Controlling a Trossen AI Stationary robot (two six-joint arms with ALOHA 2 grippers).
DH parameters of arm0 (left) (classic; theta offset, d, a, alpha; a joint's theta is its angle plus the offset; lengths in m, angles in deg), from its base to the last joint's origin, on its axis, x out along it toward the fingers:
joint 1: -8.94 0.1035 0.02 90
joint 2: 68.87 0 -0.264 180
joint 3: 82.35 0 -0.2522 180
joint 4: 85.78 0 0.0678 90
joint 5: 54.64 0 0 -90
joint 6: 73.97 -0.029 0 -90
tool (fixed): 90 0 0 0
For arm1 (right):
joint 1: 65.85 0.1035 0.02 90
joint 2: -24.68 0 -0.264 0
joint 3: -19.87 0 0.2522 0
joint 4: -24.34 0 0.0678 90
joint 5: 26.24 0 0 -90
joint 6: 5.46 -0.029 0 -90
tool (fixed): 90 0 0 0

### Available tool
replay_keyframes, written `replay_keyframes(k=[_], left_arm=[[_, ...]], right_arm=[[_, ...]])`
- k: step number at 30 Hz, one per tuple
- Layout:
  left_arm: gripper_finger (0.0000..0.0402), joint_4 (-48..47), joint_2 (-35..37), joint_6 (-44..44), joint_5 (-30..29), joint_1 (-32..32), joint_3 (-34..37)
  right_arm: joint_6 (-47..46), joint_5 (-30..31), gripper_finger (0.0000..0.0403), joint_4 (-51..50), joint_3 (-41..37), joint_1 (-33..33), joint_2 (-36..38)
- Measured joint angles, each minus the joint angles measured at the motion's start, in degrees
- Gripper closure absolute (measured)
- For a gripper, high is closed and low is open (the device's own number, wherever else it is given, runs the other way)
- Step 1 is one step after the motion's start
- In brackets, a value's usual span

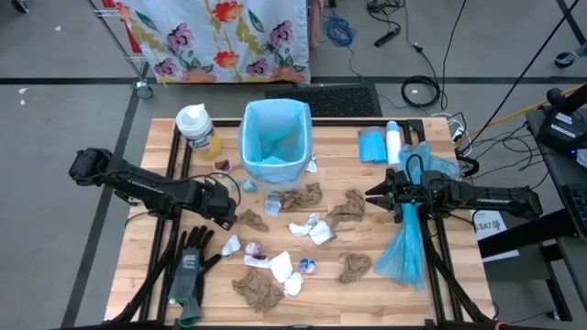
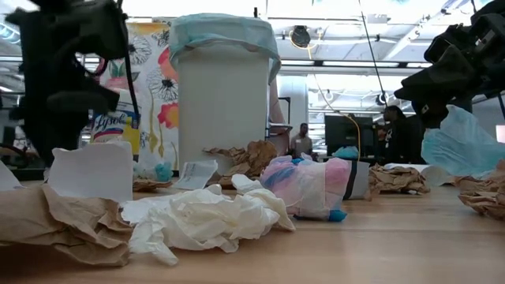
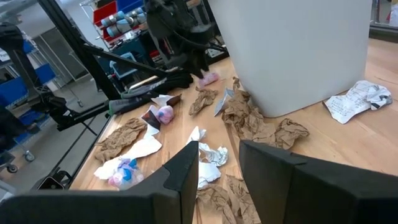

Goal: Place trash/remove bag and relplace
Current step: Put the pink plastic into the trash bin

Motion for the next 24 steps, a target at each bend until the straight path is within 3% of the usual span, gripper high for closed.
replay_keyframes(k=[5, 8, 11, 15, 19, 24], left_arm=[[0.0240, 7.2, -1.4, 3.8, -0.1, 0.1, 4.3], [0.0289, 7.4, -1.7, 4.7, 0.5, 0.3, 4.5], [0.0371, 7.0, -1.3, 4.9, 1.0, 0.3, 3.7], [0.0392, 4.1, -0.7, 5.0, 2.2, 0.3, 0.2], [0.0397, -5.9, -0.2, 4.8, 2.7, 0.3, -7.1], [0.0399, -25.2, 0.2, 3.3, 1.9, 0.3, -19.4]], right_arm=[[0.0, 0.0, 0.0293, 0.0, 0.0, 0.0, 0.0], [0.0, 0.0, 0.0293, 0.0, 0.0, 0.0, 0.0], [0.0, 0.0, 0.0293, 0.1, 0.0, 0.0, 0.0], [0.0, 0.0, 0.0293, 0.1, 0.0, 0.0, 0.0], [0.0, 0.0, 0.0293, 0.1, 0.0, 0.0, 0.0], [0.0, 0.0, 0.0293, 0.0, 0.0, 0.0, 0.0]])
